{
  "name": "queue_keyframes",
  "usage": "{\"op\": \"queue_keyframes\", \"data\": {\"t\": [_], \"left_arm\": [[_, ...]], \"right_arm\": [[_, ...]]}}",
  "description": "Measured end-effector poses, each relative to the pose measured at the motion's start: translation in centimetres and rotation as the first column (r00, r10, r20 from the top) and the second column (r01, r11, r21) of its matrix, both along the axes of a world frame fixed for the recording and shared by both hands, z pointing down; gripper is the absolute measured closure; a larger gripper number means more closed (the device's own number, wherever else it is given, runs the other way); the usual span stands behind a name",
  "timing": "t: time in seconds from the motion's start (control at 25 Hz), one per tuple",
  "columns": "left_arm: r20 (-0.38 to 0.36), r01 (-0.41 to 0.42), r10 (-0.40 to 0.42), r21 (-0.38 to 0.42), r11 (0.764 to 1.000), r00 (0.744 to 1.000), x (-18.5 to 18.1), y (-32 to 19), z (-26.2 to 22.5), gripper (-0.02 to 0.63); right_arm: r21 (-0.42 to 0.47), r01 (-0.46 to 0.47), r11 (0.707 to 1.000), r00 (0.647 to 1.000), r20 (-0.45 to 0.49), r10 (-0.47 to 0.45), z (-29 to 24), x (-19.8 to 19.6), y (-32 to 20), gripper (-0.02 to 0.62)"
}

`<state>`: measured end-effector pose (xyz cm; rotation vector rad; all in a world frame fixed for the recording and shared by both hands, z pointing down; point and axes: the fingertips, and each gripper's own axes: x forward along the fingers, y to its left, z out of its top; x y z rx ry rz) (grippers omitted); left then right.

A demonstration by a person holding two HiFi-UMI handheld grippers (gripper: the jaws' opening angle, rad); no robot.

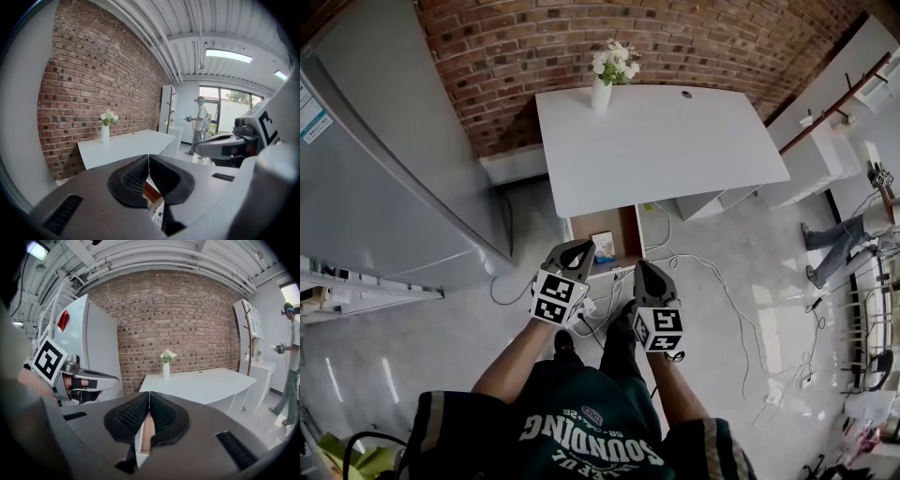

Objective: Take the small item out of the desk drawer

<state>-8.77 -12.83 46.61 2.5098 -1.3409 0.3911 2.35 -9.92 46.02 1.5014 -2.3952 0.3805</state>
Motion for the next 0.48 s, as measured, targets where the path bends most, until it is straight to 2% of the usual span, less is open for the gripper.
{"op": "queue_keyframes", "data": {"t": [0.48], "left_arm": [[0.029, 0.11, -0.108, -0.049, 0.993, 0.994, 2.6, -4.5, 3.6, 0.589]], "right_arm": [[-0.061, 0.109, 0.992, 0.994, 0.021, -0.108, 3.6, 2.5, -5.8, 0.571]]}}
